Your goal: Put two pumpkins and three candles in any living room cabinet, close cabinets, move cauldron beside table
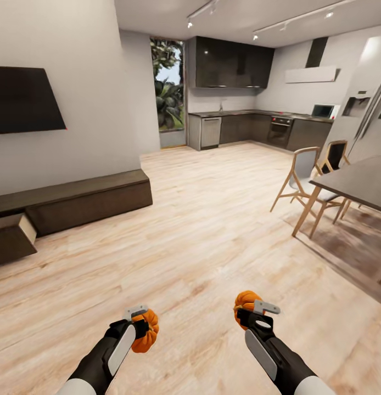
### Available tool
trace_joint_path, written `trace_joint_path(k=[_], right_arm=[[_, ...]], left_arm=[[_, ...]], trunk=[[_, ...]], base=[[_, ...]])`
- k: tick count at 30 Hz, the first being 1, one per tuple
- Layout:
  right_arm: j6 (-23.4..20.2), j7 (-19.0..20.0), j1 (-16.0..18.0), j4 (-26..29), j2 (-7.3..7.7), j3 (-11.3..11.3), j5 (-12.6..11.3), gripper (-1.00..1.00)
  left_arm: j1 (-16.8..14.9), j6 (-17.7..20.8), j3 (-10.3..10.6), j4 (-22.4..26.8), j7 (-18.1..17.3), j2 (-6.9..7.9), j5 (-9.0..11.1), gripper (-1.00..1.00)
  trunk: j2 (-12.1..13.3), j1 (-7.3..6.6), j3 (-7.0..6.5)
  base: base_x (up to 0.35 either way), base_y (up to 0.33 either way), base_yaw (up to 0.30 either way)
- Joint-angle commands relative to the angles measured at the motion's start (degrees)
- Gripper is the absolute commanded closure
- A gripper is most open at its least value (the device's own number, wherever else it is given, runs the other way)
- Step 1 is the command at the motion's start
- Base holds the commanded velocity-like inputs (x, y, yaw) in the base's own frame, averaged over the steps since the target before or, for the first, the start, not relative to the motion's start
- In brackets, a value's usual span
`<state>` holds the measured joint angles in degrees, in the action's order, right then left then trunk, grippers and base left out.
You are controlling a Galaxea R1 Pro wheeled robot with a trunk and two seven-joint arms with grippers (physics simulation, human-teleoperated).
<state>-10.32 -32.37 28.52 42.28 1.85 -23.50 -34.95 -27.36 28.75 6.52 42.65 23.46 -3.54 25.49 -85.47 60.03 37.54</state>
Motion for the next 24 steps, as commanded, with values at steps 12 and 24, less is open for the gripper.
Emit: trace_joint_path(k=[12, 24], right_arm=[[-0.3, -0.4, 0.0, 0.2, 0.09, -0.3, 0.0, 1.00], [-0.4, -0.4, 0.0, 0.2, 0.08, -0.4, 0.0, 1.00]], left_arm=[[0.0, 0.1, 0.2, 0.1, 0.5, 0.02, 0.6, 1.00], [0.0, 0.0, 0.2, 0.1, 0.5, 0.02, 0.6, 1.00]], trunk=[[0.0, 0.03, 0.05], [0.0, 0.03, 0.05]], base=[[0.268, 0.189, 0.287], [0.248, 0.217, 0.111]])
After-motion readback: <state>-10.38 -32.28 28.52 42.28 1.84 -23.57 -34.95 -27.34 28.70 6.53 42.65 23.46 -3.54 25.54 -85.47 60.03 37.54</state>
